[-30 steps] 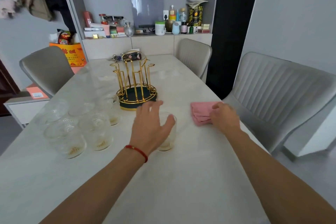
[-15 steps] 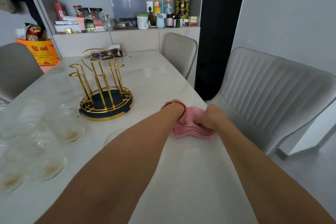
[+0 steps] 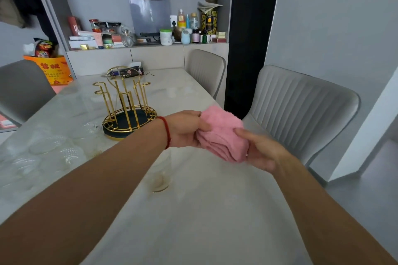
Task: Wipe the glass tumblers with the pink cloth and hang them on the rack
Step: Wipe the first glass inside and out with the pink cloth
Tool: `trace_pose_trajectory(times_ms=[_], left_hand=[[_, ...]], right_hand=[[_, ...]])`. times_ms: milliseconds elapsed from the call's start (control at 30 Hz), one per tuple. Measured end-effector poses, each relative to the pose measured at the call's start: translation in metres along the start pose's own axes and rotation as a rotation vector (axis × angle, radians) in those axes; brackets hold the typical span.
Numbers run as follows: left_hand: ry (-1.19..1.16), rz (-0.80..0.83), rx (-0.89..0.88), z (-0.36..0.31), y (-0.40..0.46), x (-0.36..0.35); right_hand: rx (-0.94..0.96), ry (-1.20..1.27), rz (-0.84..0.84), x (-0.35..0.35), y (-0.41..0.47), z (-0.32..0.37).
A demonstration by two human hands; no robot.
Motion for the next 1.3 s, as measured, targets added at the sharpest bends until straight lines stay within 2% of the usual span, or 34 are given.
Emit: trace_pose_trajectory(times_ms=[67, 133, 333, 500, 700, 833, 900, 967, 1033, 1133, 1167, 1233, 1267, 1300], left_hand=[[-0.054, 0.019, -0.014, 0.004, -0.025, -0.003], [-0.079, 0.041, -0.027, 0.010, -0.046, -0.005], [-0.115, 0.031, -0.069, 0.025, -0.095, 0.009], [-0.008, -0.041, -0.289, 0.014, -0.128, 0.018], [0.231, -0.125, -0.420, 0.014, -0.146, 0.030], [0.177, -0.072, -0.441, 0.020, -0.151, 0.032], [0.187, -0.032, -0.442, 0.024, -0.149, 0.028], [0.307, -0.043, -0.432, 0.029, -0.145, 0.026], [0.446, -0.083, -0.417, 0.030, -0.145, 0.027], [0.548, -0.198, -0.427, 0.026, -0.156, 0.037], [0.570, -0.297, -0.448, 0.024, -0.163, 0.045], [0.549, -0.620, -0.499, 0.029, -0.184, 0.068], [0.505, -0.781, -0.474, 0.042, -0.193, 0.080], [0.456, -0.869, -0.375, 0.064, -0.192, 0.088]], right_hand=[[-0.153, 0.162, 0.087, -0.017, -0.026, -0.025], [-0.172, 0.155, 0.132, -0.029, -0.044, -0.038], [0.225, -0.129, 0.177, -0.055, -0.086, -0.027], [0.379, -0.116, 0.304, -0.075, -0.109, -0.021], [0.264, 0.012, 0.329, -0.086, -0.110, -0.041], [0.136, 0.440, 0.410, -0.105, -0.115, -0.063], [0.026, 0.520, 0.446, -0.124, -0.114, -0.092], [-0.047, 0.551, 0.554, -0.150, -0.117, -0.116], [-0.104, 0.703, 0.577, -0.159, -0.120, -0.125], [-0.112, 0.773, 0.557, -0.151, -0.125, -0.125], [-0.098, 0.780, 0.536, -0.145, -0.127, -0.124], [-0.042, 0.744, 0.441, -0.128, -0.127, -0.121], [0.001, 0.713, 0.368, -0.116, -0.127, -0.117], [0.049, 0.693, 0.301, -0.105, -0.125, -0.111]])
Point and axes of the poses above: each hand's wrist, its own y-axis towards the middle knuckle, its own x-axis out of the back of the hand, z = x × y, the point moved 10 cm from there along y, towards the middle knuckle, and after that the axes turned 9 degrees about y, right-handed, at the moved point
